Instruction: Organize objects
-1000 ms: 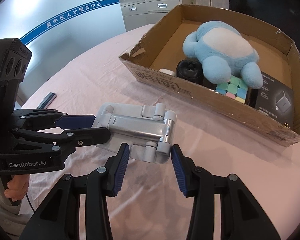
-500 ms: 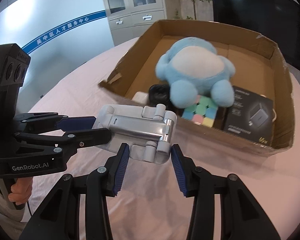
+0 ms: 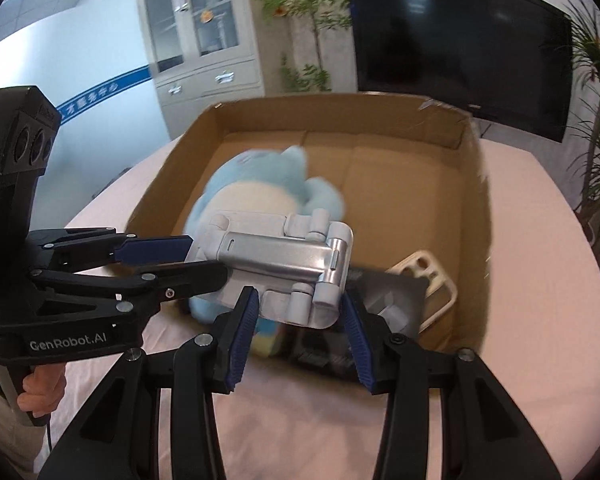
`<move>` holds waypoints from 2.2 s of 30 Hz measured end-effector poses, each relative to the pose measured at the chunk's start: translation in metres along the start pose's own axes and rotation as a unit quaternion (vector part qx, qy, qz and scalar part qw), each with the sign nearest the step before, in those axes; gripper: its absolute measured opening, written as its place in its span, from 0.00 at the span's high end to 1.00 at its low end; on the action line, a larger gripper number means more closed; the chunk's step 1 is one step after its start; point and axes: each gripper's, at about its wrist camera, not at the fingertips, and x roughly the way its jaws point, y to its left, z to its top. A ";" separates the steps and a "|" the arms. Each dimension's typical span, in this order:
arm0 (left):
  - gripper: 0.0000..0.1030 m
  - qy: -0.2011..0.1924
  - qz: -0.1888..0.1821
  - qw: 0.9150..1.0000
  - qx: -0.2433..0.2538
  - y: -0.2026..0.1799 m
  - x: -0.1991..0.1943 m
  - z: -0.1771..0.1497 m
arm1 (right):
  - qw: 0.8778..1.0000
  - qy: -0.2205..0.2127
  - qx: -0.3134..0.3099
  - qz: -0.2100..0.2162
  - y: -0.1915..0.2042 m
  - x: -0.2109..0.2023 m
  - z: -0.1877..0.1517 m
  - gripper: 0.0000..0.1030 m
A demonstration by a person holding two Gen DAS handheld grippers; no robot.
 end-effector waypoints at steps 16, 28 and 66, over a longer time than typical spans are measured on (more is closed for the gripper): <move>0.43 0.011 0.002 1.000 0.012 0.002 0.041 0.016 | 0.995 0.028 0.059 -0.070 -0.054 0.040 0.006 0.31; 0.19 0.015 0.127 0.991 -0.043 0.046 -0.015 -0.117 | 0.991 0.070 0.073 -0.093 0.002 0.014 -0.072 0.22; 0.00 0.043 0.168 0.981 -0.085 0.025 -0.043 -0.261 | 0.981 0.100 0.075 -0.147 0.071 -0.012 -0.200 0.01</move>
